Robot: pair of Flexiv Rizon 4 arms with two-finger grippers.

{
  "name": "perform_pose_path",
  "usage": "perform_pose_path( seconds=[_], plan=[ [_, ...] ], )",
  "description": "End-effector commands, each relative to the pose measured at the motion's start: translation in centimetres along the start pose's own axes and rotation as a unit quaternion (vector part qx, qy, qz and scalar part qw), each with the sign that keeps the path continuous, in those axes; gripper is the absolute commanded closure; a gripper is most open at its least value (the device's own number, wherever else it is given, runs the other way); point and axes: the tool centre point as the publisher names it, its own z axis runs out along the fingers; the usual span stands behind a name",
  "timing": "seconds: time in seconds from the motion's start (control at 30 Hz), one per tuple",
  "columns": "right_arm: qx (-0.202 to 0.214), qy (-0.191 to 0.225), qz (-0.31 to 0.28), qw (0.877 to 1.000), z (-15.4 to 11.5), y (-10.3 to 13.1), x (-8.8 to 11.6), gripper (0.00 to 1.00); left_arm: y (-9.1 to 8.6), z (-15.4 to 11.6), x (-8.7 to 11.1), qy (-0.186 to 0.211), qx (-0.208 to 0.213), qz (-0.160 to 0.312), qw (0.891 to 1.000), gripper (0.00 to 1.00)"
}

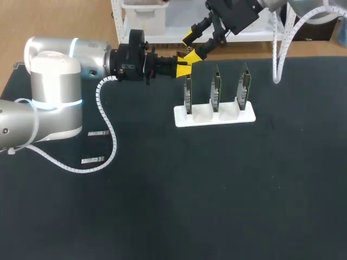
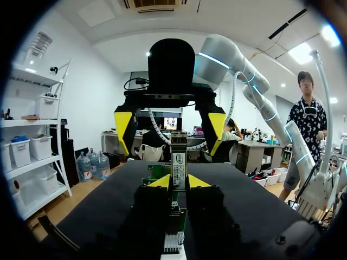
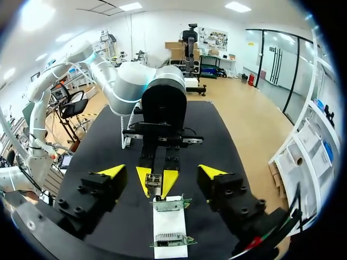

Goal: Pick up the optical module with the left hand, and insert it into the network port with the right hand.

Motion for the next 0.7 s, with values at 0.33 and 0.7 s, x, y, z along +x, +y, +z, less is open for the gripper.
perform_pose_path(
  seconds=[0.33, 0.7],
  plan=[
    [0.001, -0.002, 0.002, 1.0, 0.0, 0.6, 0.2, 1.0, 0.3, 0.0, 0.0, 0.001, 0.003, 0.0, 1.0, 1.0],
    [0.003, -0.005, 0.006, 1.0, -0.3, 1.2, 0.4, 1.0, 0.3, 0.0, 0.0, 0.001, 0.003, 0.0, 1.0, 0.0]
  ],
)
